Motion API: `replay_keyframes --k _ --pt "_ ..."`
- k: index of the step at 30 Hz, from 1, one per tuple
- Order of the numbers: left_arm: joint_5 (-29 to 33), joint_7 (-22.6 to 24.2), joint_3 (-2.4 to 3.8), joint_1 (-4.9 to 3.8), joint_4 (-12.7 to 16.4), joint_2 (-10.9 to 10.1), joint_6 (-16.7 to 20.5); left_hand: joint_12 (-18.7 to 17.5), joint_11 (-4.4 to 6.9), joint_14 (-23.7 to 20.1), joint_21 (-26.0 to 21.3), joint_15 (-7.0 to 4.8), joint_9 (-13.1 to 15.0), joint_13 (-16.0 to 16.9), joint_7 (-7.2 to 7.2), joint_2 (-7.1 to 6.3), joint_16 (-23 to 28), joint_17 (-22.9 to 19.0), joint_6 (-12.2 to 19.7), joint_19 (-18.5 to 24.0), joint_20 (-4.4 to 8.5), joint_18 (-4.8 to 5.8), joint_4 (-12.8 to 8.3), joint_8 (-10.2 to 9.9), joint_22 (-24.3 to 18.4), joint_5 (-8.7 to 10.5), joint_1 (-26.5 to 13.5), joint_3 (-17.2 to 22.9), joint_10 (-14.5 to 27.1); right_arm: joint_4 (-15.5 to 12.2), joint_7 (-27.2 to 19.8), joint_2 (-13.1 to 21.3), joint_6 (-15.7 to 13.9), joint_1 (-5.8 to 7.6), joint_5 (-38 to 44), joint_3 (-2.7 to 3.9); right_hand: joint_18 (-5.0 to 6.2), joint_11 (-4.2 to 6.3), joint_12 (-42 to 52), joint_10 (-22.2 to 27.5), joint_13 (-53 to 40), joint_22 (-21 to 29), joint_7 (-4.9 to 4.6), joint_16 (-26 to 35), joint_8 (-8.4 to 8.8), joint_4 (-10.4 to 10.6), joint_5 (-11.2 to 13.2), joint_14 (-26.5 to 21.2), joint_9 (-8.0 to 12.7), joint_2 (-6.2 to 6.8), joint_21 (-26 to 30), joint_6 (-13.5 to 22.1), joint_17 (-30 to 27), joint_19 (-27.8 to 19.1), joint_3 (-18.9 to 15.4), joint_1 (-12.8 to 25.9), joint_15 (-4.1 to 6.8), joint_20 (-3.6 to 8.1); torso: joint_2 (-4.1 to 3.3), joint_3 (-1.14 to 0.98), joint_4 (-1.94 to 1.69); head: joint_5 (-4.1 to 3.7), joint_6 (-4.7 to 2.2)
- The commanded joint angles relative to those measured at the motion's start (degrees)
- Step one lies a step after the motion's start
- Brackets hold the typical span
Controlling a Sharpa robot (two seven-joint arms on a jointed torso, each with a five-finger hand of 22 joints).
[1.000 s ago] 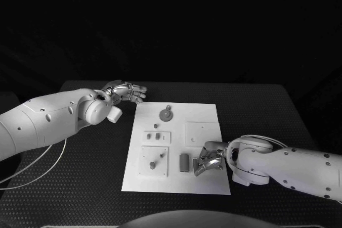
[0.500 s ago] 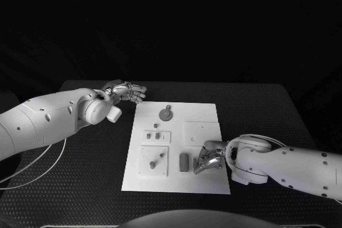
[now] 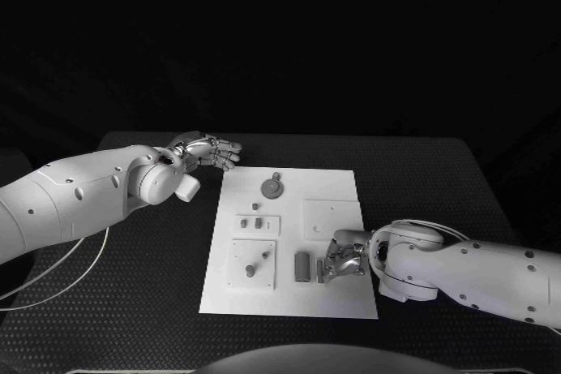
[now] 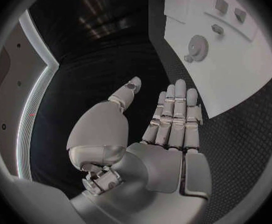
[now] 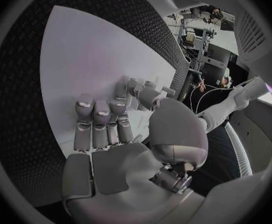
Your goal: Assemble the parts on the task board
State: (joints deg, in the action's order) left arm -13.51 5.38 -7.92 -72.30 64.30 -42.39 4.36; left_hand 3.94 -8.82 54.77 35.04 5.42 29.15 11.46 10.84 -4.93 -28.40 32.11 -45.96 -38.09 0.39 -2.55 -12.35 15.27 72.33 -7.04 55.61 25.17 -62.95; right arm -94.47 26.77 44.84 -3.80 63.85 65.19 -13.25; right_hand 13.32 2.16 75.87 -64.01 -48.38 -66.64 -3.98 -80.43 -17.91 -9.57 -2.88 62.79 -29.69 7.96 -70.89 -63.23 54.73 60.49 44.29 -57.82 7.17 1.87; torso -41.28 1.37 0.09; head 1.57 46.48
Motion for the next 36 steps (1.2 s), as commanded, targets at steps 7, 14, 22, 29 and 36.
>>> replay_keyframes --k 7,14,22,29,36 --pt "-0.3 0.4 0.02 -0.05 0.1 0.1 -0.7 0.0 0.01 0.4 -0.3 -0.03 -0.1 -0.1 0.07 0.14 0.2 0.1 0.1 -0.3 -0.06 -0.43 0.1 0.1 0.1 -0.13 -0.1 0.3 0.2 0.5 0.3 0.4 -0.1 -0.13 0.4 -0.1 1.68 0.02 -0.5 -0.5 0.1 0.1 -0.05 0.2 -0.3 -0.2 0.1 0.6 -0.1 1.63 -0.3 -0.3 -0.1 0.3 0.3 0.9 -0.02 -0.23 0.0 -0.07 0.04 0.01 -0.22" --pt "-0.3 0.4 0.01 -0.06 -0.1 0.3 0.5 0.2 0.14 0.3 -0.4 0.01 -0.1 0.0 0.0 0.15 0.4 0.2 0.1 -0.3 -0.08 -0.41 0.1 0.2 0.1 -0.08 -0.2 0.3 -0.1 2.0 -2.6 1.4 0.4 0.03 -7.9 -0.08 1.68 -0.94 -1.7 1.1 0.2 0.7 -1.12 1.0 1.15 2.0 0.2 -0.4 0.6 7.38 0.5 2.5 -0.3 -0.4 0.1 4.1 -0.25 -0.47 0.08 -0.05 0.03 -0.18 -0.88" --pt "1.3 0.7 0.0 -0.06 -1.2 1.0 1.0 1.9 1.58 -0.2 -0.8 0.31 -0.3 0.8 -0.36 0.09 1.3 0.7 -0.1 0.0 -0.33 -0.43 0.1 0.5 0.6 -0.07 -0.2 0.1 -3.2 3.1 -6.1 2.9 5.0 1.94 -13.2 0.0 1.68 -4.17 -2.3 8.2 -0.2 0.8 -4.31 2.1 4.61 0.8 -0.1 -6.0 1.4 7.52 2.8 10.6 0.2 -5.9 -10.0 9.9 -3.26 -1.37 0.37 0.01 0.05 -0.7 -3.05" --pt "3.5 1.1 -0.02 -0.06 -3.2 2.1 0.4 0.5 0.69 -0.8 -1.3 0.61 -0.4 0.0 -0.9 0.49 2.5 1.0 -0.2 0.1 -0.62 -0.57 0.1 0.8 0.9 -0.08 -0.2 0.1 -0.5 8.1 -17.0 2.7 5.4 3.93 -23.2 1.34 1.68 -4.33 -1.4 10.5 0.4 0.8 -4.56 1.7 3.94 -2.8 -4.1 -8.2 0.6 4.15 3.6 11.3 0.2 -8.2 -18.1 11.7 -3.57 -1.72 1.28 0.03 0.28 -1.74 -6.41" --pt "5.2 1.9 0.01 -0.07 -5.9 3.7 0.4 0.3 1.75 -1.6 -1.3 0.37 -0.4 -0.3 -2.02 1.3 3.9 1.1 -0.9 -0.8 -0.42 -0.87 0.4 1.4 1.3 -0.02 -0.5 0.0 -0.4 23.3 -29.1 -1.7 6.6 5.22 -28.9 5.31 1.68 -3.89 -4.0 10.8 4.2 3.0 -3.91 4.8 2.48 -5.4 -4.9 -8.6 -0.7 -1.78 7.0 10.0 -3.2 -8.4 -17.8 8.2 -3.23 -2.97 3.07 -0.08 0.63 -2.52 -10.6"
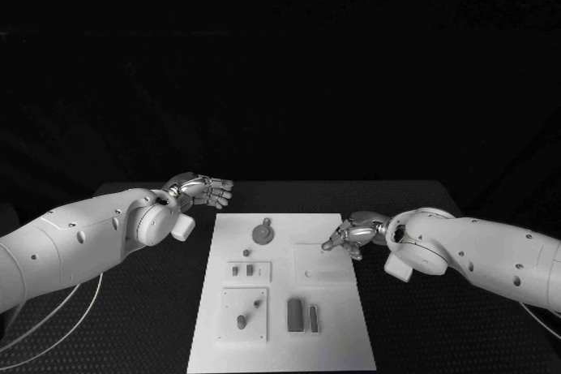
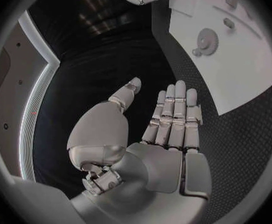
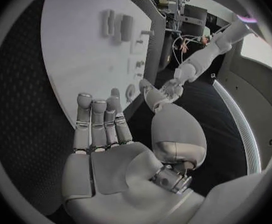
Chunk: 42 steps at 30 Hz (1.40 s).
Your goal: Assemble the parts on the task board
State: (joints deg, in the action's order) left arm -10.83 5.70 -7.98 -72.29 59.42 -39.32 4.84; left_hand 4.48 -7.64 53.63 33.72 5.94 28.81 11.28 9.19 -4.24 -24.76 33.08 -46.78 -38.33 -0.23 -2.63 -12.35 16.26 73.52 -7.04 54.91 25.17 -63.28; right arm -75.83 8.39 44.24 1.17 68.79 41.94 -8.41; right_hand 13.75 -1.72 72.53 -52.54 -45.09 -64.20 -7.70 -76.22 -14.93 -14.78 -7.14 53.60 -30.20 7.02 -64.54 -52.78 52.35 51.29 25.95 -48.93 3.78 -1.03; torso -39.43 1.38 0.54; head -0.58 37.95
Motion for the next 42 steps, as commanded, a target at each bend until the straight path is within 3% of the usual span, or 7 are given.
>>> replay_keyframes --k 1,17,30,31,37,38,42 --pt "3.0 1.8 0.07 -0.08 -1.5 0.8 -0.1 -0.2 0.66 -0.5 0.1 -0.19 0.0 -0.1 -0.43 0.68 0.4 0.1 -0.2 -0.8 0.23 -0.84 0.4 0.5 0.1 0.04 0.1 0.0 -0.2 6.9 -11.6 -1.9 1.2 0.28 -6.7 1.18 1.25 -0.01 -1.7 -0.4 2.0 1.2 -0.22 1.7 -0.59 -0.3 -0.6 0.4 -0.4 -0.94 1.7 -0.6 -1.9 0.6 1.3 -1.4 0.11 -0.3 1.46 -0.07 0.16 -0.45 -2.5" --pt "10.6 5.4 0.34 -0.23 -10.5 4.1 -1.3 -0.9 1.2 -8.9 -7.8 0.97 -1.3 -3.0 -1.68 0.2 7.6 -1.4 2.4 4.8 -1.18 1.87 -0.1 -0.8 -3.4 0.83 -1.3 -0.3 5.5 31.9 -22.7 -14.9 -4.5 -2.11 -19.4 12.08 -2.05 -7.11 -41.1 5.6 31.7 20.6 -2.15 40.5 1.01 0.2 -2.4 -8.7 -0.3 -1.88 33.3 4.5 -24.3 -15.8 9.3 -2.2 -11.69 -10.08 4.98 -0.26 0.13 -0.39 -8.78" --pt "9.7 6.2 0.32 -0.09 -10.5 4.9 -3.4 -0.3 1.75 -14.7 -11.4 1.49 -1.6 -5.8 -2.67 -0.18 11.2 -3.2 6.5 10.8 -3.66 2.63 1.3 -1.3 -2.7 0.42 -3.0 -1.2 10.6 32.1 -22.8 -15.7 -4.9 -4.17 -21.3 12.82 -3.04 -7.85 -58.4 -2.3 41.2 23.6 -2.13 51.8 0.91 1.7 -3.4 -7.0 1.2 -3.34 39.9 6.4 -32.1 -20.3 5.8 -1.8 -12.41 -11.53 5.02 -1.0 0.14 1.23 -9.01" --pt "9.2 4.7 0.27 -0.06 -10.6 4.7 -1.5 -4.5 7.64 -53.6 -33.7 -5.94 -28.8 -11.3 -9.19 4.24 24.8 -33.1 46.8 38.3 0.23 2.63 12.3 -16.3 -24.0 7.04 -54.9 -25.2 63.3 32.2 -21.5 -15.8 -4.3 -4.05 -20.0 12.81 -13.75 1.72 -72.5 52.5 45.1 64.2 7.7 76.2 14.93 14.8 7.1 -53.6 30.2 -7.02 64.5 52.8 -52.4 -51.3 -25.9 48.9 -3.78 1.03 5.05 -0.79 0.27 0.94 -9.15" --pt "9.3 5.7 0.65 0.55 -8.5 4.2 0.5 -4.5 7.64 -53.6 -33.7 -5.94 -28.8 -11.3 -9.19 4.24 24.8 -33.1 46.8 38.3 0.23 2.63 12.3 -16.3 -32.3 7.04 -54.9 -25.2 63.3 30.2 -22.2 -15.0 -6.1 -4.25 -20.9 12.62 -13.75 1.72 -72.5 52.5 45.1 64.2 7.7 76.2 14.93 14.8 7.1 -53.6 30.2 -7.02 64.5 52.8 -52.4 -51.3 -25.9 48.9 -3.78 1.03 5.64 -0.9 0.12 0.88 -8.13" --pt "9.3 6.2 0.87 0.88 -7.4 3.9 1.7 -4.5 7.64 -53.6 -33.7 -5.94 -28.8 -11.3 -9.19 4.24 24.8 -33.1 46.8 38.3 0.23 2.63 12.3 -16.3 -73.5 7.04 -54.9 -25.2 63.3 29.0 -22.6 -14.7 -7.1 -4.37 -21.5 12.51 -13.75 1.72 -72.5 52.5 45.1 64.2 7.7 76.2 14.93 14.8 7.1 -53.6 30.2 -7.02 64.5 52.8 -52.4 -51.3 -25.9 48.9 -3.78 1.03 5.96 -0.96 0.04 0.84 -7.56" --pt "9.5 8.2 1.66 2.14 -3.1 2.8 5.9 -4.5 7.64 -53.6 -33.7 -5.94 -28.8 -11.3 -9.19 4.24 24.8 -33.1 46.8 38.3 0.23 2.63 12.3 -16.3 -73.5 7.04 -54.9 -25.2 63.3 24.8 -24.2 -13.2 -10.9 -4.79 -23.5 12.11 -13.75 1.72 -72.5 52.5 45.1 64.2 7.7 76.2 14.93 14.8 7.1 -53.6 30.2 -7.02 64.5 52.8 -52.4 -51.3 -25.9 48.9 -3.78 1.03 7.1 -1.17 -0.25 0.71 -5.57"
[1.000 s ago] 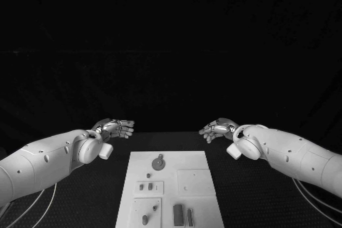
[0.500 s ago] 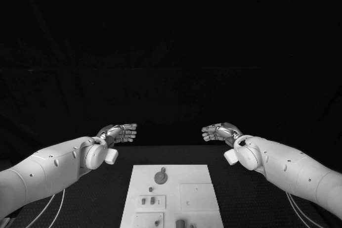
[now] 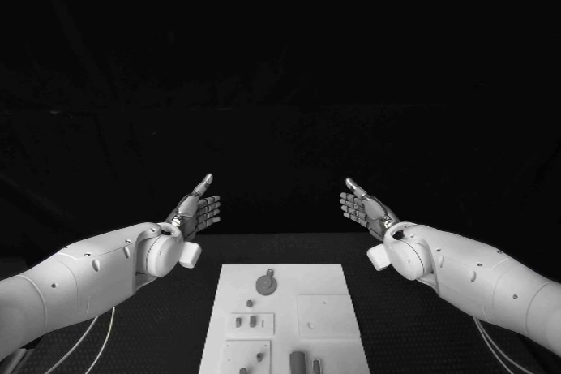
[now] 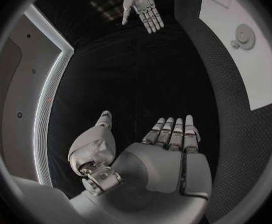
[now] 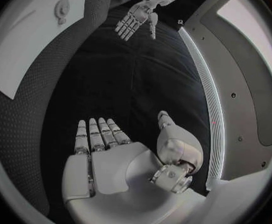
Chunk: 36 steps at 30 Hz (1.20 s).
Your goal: Assemble the parts on the task board
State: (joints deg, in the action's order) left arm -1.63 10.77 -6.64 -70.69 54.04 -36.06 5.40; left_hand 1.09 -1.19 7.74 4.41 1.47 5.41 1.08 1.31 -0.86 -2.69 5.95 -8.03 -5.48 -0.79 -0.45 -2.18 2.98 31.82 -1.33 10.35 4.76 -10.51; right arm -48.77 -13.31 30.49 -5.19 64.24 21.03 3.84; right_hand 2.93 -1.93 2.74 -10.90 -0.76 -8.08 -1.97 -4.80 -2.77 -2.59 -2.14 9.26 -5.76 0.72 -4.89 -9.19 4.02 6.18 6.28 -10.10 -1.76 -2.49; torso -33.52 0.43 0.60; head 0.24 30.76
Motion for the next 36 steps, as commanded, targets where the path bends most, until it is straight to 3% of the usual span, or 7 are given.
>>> replay_keyframes --k 1,3,7,13,19,26,36 --pt "0.3 3.4 0.45 0.74 2.9 -0.6 6.0 -1.1 1.19 -7.7 -4.4 -1.47 -5.4 -1.1 -1.31 0.86 2.7 -5.9 8.0 5.5 0.79 0.45 2.2 -3.0 -31.8 1.33 -10.4 -4.8 10.5 -2.9 -2.7 0.8 -5.1 -0.3 -2.9 -0.2 -2.93 1.93 -2.7 10.9 0.8 8.1 1.97 4.8 2.77 2.6 2.1 -9.3 5.8 -0.72 4.9 9.2 -4.0 -6.2 -6.3 10.1 1.76 2.49 1.33 -0.25 -0.35 -0.12 1.86" --pt "0.5 5.2 1.14 1.84 6.6 -1.5 9.6 -1.1 1.19 -7.7 -4.4 -1.47 -5.4 -1.1 -1.31 0.86 2.7 -5.9 8.0 5.5 0.79 0.45 2.2 -3.0 -31.8 1.33 -10.4 -4.8 10.5 -6.6 -4.0 2.1 -8.4 -0.66 -4.6 -0.56 -2.93 1.93 -2.7 10.9 0.8 8.1 1.97 4.8 2.77 2.6 2.1 -9.3 5.8 -0.72 4.9 9.2 -4.0 -6.2 -6.3 10.1 1.76 2.49 1.87 -0.35 -0.48 -0.18 2.79" --pt "0.8 8.5 2.47 3.94 13.7 -3.2 16.7 -1.1 1.19 -7.7 -4.4 -1.47 -5.4 -1.1 -1.31 0.86 2.7 -5.9 8.0 5.5 0.79 0.45 2.2 -3.0 -31.8 1.33 -10.4 -4.8 10.5 -13.7 -6.6 4.6 -14.6 -1.36 -8.0 -1.23 -2.93 1.93 -2.7 10.9 0.8 8.1 1.97 4.8 2.77 2.6 2.1 -9.3 5.8 -0.72 4.9 9.2 -4.0 -6.2 -6.3 10.1 1.76 2.49 2.31 -0.43 -0.6 -0.23 3.56" --pt "1.2 14.0 4.64 7.36 25.2 -6.0 28.1 -1.1 1.19 -7.7 -4.4 -1.47 -5.4 -1.1 -1.31 0.86 2.7 -5.9 8.0 5.5 0.79 0.45 2.2 -3.0 -31.8 1.33 -10.4 -4.8 10.5 -25.5 -10.8 8.7 -25.1 -2.53 -13.6 -2.35 -2.93 1.93 -2.7 10.9 0.8 8.1 1.97 4.8 2.77 2.6 2.1 -9.3 5.8 -0.72 4.9 9.2 -4.0 -6.2 -6.3 10.1 1.76 2.49 2.34 -0.43 -0.6 -0.24 3.62" --pt "1.5 17.6 6.09 9.66 33.0 -7.9 35.8 -1.1 1.19 -7.7 -4.4 -1.47 -5.4 -1.1 -1.31 0.86 2.7 -5.9 8.0 5.5 0.79 0.45 2.2 -3.0 -31.8 1.33 -10.4 -4.8 10.5 -35.4 -14.4 12.2 -33.8 -3.5 -18.3 -3.28 -2.93 1.93 -2.7 10.9 0.8 8.1 1.97 4.8 2.77 2.6 2.1 -9.3 5.8 -0.72 4.9 9.2 -4.0 -6.2 -6.3 10.1 1.76 2.49 2.34 -0.43 -0.6 -0.24 3.62" --pt "1.6 19.0 6.64 10.53 35.9 -8.6 38.7 -1.1 1.19 -7.7 -4.4 -1.47 -5.4 -1.1 -1.31 0.86 2.7 -5.9 8.0 5.5 0.79 0.45 2.2 -3.0 -31.8 1.33 -10.4 -4.8 10.5 -40.8 -16.3 14.1 -38.6 -4.04 -20.8 -3.8 -2.93 1.93 -2.7 10.9 0.8 8.1 1.97 4.8 2.77 2.6 2.1 -9.3 5.8 -0.72 4.9 9.2 -4.0 -6.2 -6.3 10.1 1.76 2.49 2.34 -0.43 -0.6 -0.24 3.62" --pt "1.6 19.0 6.64 10.53 35.9 -8.6 38.7 -1.1 1.19 -7.7 -4.4 -1.47 -5.4 -1.1 -1.31 0.86 2.7 -5.9 8.0 5.5 0.79 0.45 2.2 -3.0 -31.8 1.33 -10.4 -4.8 10.5 -41.2 -16.5 14.2 -38.9 -4.08 -21.0 -3.84 -2.93 1.93 -2.7 10.9 0.8 8.1 1.97 4.8 2.77 2.6 2.1 -9.3 5.8 -0.72 4.9 9.2 -4.0 -6.2 -6.3 10.1 1.76 2.49 2.34 -0.43 -0.6 -0.24 3.62"
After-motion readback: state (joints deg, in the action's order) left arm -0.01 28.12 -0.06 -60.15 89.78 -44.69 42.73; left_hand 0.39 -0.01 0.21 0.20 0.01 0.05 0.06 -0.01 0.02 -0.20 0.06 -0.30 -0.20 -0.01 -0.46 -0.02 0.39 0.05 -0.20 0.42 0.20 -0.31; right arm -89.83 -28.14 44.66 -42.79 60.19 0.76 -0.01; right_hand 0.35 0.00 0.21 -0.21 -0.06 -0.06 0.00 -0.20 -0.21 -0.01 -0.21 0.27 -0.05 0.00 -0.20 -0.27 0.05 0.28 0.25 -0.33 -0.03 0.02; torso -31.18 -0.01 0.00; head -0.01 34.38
